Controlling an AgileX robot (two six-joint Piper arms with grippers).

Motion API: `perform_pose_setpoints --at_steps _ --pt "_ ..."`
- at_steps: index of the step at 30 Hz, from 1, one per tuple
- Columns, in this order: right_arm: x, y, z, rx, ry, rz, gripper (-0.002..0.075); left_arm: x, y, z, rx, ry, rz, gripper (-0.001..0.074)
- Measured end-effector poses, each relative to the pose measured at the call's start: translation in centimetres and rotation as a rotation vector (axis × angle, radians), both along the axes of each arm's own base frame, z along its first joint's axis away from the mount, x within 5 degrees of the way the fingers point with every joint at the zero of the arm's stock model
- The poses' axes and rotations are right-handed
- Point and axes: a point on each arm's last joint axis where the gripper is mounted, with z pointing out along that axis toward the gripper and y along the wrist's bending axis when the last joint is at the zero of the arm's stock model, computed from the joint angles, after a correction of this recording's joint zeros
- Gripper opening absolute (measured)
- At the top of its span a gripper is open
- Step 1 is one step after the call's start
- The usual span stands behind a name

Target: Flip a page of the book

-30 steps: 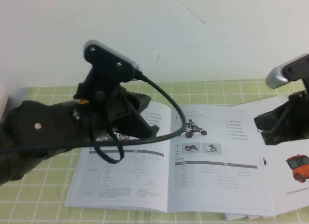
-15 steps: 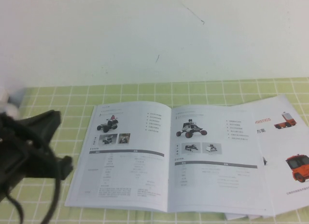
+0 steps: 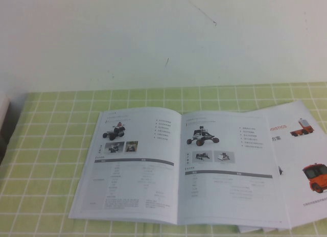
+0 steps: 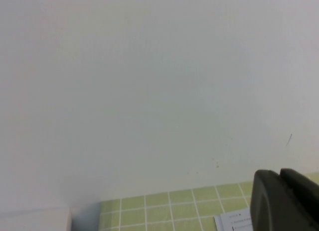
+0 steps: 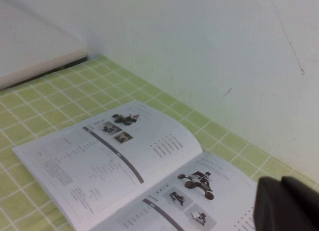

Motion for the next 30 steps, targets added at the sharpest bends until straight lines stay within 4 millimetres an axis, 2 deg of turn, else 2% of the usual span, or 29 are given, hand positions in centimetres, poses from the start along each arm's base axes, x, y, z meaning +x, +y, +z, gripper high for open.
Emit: perform_pose_setpoints --at_steps 27,30 --pt "-0.39 0.28 -0.36 -0.01 0.045 0.046 -0.0002 -0.22 0.04 0.13 -0.004 -0.013 -0.01 -0.0004" --pt "-0.35 0.12 -0.57 -0.057 0.038 0.044 -0.0002 -0.22 0.04 0.13 -0.004 -0.013 -0.01 -0.0004"
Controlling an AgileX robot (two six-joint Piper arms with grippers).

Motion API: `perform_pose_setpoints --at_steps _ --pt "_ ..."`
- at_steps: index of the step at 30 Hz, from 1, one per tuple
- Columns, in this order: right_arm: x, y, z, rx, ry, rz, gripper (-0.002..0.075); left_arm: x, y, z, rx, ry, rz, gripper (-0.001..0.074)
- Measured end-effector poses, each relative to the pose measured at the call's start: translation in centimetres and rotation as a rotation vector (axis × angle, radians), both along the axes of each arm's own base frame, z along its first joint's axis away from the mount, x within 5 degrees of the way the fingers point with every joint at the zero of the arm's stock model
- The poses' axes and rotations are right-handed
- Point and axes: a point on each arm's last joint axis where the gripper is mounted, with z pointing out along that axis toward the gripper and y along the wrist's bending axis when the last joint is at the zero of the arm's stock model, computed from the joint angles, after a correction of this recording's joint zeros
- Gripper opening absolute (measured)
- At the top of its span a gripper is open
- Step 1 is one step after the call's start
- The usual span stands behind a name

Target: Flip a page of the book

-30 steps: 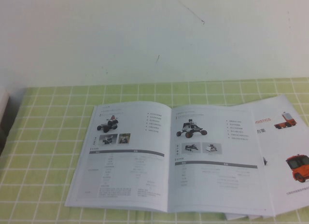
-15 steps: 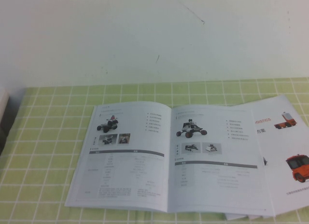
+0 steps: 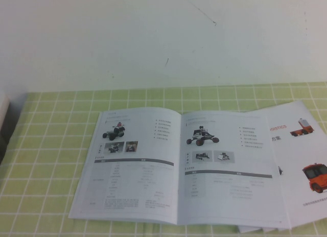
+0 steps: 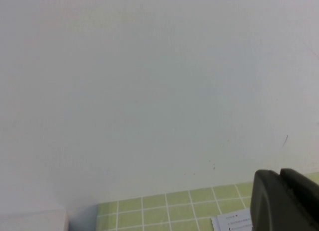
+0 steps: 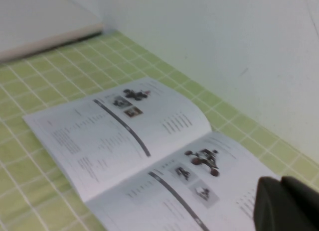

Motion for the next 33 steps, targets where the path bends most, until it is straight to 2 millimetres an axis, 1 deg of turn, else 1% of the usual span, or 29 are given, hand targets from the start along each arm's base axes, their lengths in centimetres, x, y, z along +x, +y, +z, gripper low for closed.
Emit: perform_pose_setpoints --at_steps 4,6,9,11,13,15,17,18,21,24,27,32,33 --pt "-0.3 -0.8 0.0 -0.105 -0.075 -0.034 -0.0002 0.0 0.0 0.0 0.0 0.0 0.0 -0.0004" --pt "-1.1 -1.2 0.5 -0.119 -0.135 -0.054 -0.0002 0.0 0.0 0.0 0.0 0.0 0.0 -0.0004" --pt "-2.9 -2.1 1.1 -0.135 -0.236 -0.079 -0.0002 0.0 0.0 0.0 0.0 0.0 0.0 -0.0004" --pt "-3.4 -2.5 0.5 -0.108 -0.269 -0.119 -0.0002 0.0 0.0 0.0 0.0 0.0 0.0 -0.0004" --pt "-3.2 -3.0 -0.8 -0.094 -0.28 -0.193 -0.0002 0.0 0.0 0.0 0.0 0.0 0.0 -0.0002" --pt "-2.9 -3.8 -3.3 -0.082 -0.253 -0.29 -0.0002 0.0 0.0 0.0 0.0 0.0 0.0 -0.0002" --pt "-3.1 -4.5 -5.7 -0.043 -0.193 -0.386 -0.0002 0.0 0.0 0.0 0.0 0.0 0.0 -0.0002" --pt "-3.3 -4.9 -7.0 -0.04 -0.165 -0.431 -0.0002 0.0 0.0 0.0 0.0 0.0 0.0 -0.0002" --pt "-4.1 -6.0 -10.0 -0.052 -0.11 -0.55 -0.0002 0.0 0.0 0.0 0.0 0.0 0.0 -0.0002" --pt "-4.8 -6.7 -12.2 -0.063 -0.079 -0.659 -0.0002 0.0 0.0 0.0 0.006 -0.001 0.0 -0.0002" --pt "-5.2 -7.2 -13.9 -0.07 -0.077 -0.751 -0.0002 0.0 0.0 0.0 0.007 -0.001 0.0 -0.0002" --pt "-5.2 -7.8 -16.6 -0.098 -0.017 -0.857 -0.0002 0.0 0.0 0.0 0.007 -0.001 0.0 -0.0002" --pt "-5.2 -7.8 -16.9 -0.1 -0.013 -0.868 -0.0002 0.0 0.0 0.0 0.007 -0.001 0.0 -0.0002"
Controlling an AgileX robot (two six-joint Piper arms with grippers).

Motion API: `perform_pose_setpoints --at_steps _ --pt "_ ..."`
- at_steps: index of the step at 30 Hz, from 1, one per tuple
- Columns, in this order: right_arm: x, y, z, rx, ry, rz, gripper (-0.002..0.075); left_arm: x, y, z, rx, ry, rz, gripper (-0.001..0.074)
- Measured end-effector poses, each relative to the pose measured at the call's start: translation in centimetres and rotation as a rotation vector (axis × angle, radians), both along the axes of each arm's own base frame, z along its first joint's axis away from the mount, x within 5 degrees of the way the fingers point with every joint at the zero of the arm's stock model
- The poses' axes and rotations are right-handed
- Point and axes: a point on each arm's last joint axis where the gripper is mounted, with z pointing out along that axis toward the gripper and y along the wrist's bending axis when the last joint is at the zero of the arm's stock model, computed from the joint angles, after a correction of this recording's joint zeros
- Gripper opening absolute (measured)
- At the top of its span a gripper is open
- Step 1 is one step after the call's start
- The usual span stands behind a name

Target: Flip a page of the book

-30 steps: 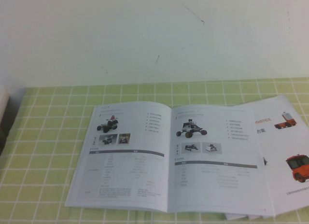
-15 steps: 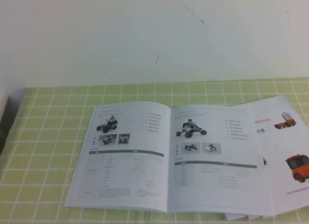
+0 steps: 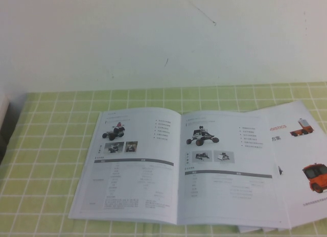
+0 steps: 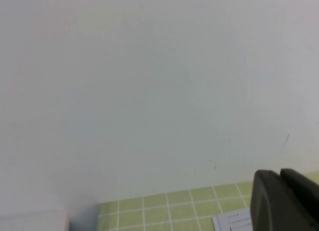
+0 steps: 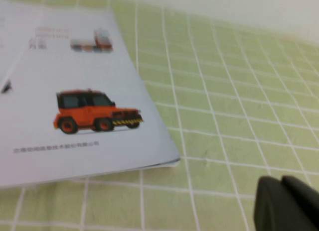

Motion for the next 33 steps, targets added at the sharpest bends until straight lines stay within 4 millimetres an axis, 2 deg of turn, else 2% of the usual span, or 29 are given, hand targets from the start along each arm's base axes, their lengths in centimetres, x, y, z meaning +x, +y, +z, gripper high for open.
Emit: perform_pose_setpoints --at_steps 33 --pt "0.09 -0.03 0.03 -0.002 -0.024 -0.008 -0.0002 0.0 -0.01 0.0 0.0 0.0 -0.001 -0.0002"
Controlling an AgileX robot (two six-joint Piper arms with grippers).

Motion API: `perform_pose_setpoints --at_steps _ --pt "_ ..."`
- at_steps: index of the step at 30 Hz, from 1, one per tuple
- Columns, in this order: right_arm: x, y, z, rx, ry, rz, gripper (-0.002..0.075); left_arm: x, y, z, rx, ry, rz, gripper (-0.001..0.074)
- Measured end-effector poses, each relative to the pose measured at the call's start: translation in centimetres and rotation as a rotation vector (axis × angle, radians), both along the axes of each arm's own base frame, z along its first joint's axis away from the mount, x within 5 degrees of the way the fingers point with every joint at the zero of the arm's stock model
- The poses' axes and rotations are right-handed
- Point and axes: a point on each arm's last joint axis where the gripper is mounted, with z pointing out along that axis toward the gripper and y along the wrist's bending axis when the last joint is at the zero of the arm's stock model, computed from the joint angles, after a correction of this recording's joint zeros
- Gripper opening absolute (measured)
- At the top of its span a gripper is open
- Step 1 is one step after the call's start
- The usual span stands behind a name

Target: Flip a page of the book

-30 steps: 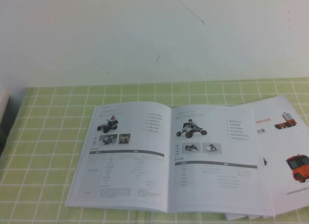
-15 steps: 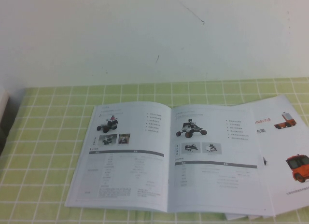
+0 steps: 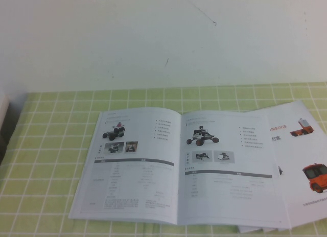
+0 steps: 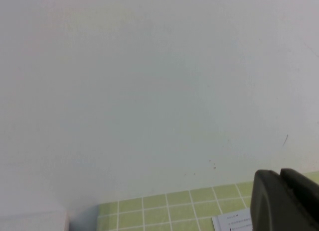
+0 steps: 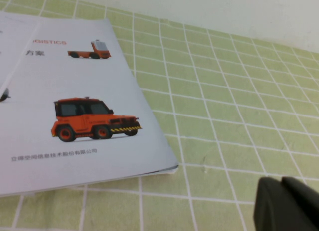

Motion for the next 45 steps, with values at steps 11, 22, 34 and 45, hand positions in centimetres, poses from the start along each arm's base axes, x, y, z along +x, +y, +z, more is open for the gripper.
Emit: perform_pose_setpoints --at_steps 11,22,34,45 --pt "0.0 0.0 0.0 0.0 0.0 0.0 -0.0002 0.1 0.2 -0.8 -0.103 0.037 0.027 -0.0002" --pt "0.0 0.0 0.0 0.0 0.0 0.0 -0.0002 0.3 0.1 -7.4 -0.261 0.001 0.008 -0.0002" --pt "0.0 0.0 0.0 0.0 0.0 0.0 -0.0002 -3.4 1.3 -12.1 -0.129 0.289 0.19 -0.0002" --pt "0.0 0.0 0.0 0.0 0.0 0.0 -0.0002 -3.8 1.4 -14.1 -0.061 0.281 0.194 -0.0002"
